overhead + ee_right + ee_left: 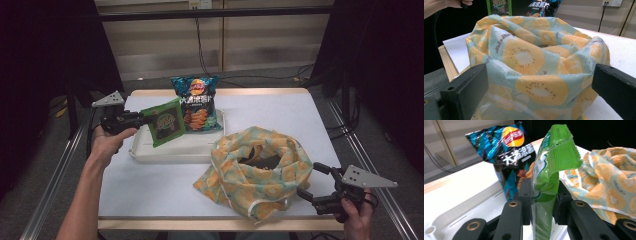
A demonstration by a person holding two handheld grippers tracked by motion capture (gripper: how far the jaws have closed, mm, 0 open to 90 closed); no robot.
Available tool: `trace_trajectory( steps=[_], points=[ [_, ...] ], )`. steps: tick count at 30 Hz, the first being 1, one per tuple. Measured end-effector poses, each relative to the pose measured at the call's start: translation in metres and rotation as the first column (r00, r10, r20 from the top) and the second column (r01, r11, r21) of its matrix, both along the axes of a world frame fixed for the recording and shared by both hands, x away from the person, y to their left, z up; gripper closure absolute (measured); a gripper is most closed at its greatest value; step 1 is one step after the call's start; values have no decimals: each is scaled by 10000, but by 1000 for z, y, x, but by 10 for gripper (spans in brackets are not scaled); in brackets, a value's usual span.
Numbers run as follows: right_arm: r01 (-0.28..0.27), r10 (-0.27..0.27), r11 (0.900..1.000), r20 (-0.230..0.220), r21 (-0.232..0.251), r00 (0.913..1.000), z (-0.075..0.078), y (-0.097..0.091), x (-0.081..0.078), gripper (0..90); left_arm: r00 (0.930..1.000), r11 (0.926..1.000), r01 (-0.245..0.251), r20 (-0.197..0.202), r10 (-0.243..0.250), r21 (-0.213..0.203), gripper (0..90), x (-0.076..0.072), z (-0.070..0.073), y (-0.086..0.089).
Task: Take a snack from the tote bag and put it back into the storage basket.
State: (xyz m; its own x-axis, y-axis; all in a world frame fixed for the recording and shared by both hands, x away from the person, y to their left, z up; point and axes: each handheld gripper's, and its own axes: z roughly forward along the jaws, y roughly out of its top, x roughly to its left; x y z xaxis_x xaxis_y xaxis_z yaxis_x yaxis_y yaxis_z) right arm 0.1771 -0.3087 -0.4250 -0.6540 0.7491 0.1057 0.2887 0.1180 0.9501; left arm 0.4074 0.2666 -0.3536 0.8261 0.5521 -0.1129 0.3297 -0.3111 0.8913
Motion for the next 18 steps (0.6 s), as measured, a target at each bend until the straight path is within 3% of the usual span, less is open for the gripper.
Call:
trace_trajectory(
  steps=[10, 18],
  points=[
    [-7, 7, 10000, -19, -8, 10000, -1, -1, 1, 2, 9993, 9993, -352, -126, 354, 117, 731, 19, -9, 16],
    [-13, 13, 10000, -81, 33, 10000, -1, -1, 1, 2, 9983, 9975, -449, -345, 469, 546, 730, 32, -15, 17]
  ],
)
